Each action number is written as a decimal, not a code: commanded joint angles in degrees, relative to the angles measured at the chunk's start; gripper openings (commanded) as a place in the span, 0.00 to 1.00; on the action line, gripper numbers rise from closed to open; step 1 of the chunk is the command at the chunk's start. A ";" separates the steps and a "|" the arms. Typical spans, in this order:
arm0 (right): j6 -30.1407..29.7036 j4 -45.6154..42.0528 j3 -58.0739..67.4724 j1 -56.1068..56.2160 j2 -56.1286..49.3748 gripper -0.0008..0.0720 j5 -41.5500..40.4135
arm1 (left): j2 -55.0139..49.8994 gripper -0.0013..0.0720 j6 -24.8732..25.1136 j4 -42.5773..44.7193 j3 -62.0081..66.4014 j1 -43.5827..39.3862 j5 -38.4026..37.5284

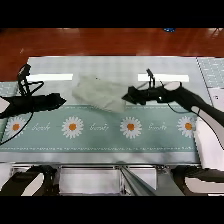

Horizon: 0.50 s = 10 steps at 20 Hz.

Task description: Fold the shirts.

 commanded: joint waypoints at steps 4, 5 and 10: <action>21.00 -30.01 36.41 -0.63 -0.90 0.04 12.83 | -1.88 0.04 1.79 0.28 0.02 -0.04 1.11; 22.64 -32.46 41.11 -2.36 -0.90 0.04 16.31 | -2.19 0.04 1.79 0.26 0.02 -0.04 1.09; 27.89 -34.64 53.66 -14.97 -0.24 0.04 29.81 | -2.49 0.04 4.74 0.28 0.02 -0.42 1.18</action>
